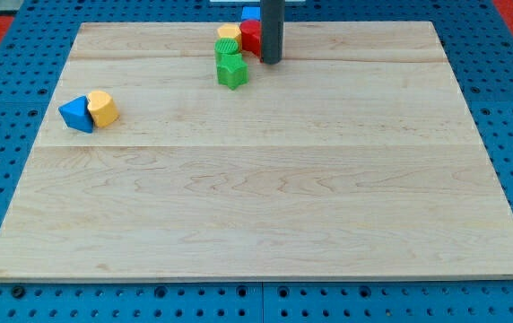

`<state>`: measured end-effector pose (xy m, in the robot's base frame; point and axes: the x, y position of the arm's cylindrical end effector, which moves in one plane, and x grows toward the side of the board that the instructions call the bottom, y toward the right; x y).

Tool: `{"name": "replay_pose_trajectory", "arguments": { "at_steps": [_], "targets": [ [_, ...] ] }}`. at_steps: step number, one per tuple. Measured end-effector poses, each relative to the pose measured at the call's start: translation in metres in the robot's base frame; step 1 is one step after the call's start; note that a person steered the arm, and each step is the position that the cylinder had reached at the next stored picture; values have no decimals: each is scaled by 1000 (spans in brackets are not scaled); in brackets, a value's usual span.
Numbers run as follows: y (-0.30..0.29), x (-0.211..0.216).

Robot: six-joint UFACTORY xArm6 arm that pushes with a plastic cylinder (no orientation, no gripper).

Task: Push red star a bit up and then down

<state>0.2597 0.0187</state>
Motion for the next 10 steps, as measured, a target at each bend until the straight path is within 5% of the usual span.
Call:
{"name": "replay_pose_trajectory", "arguments": {
  "at_steps": [3, 5, 8, 10],
  "targets": [
    [18, 38],
    [69, -58],
    [-34, -66],
    [-25, -62]
  ]
}}
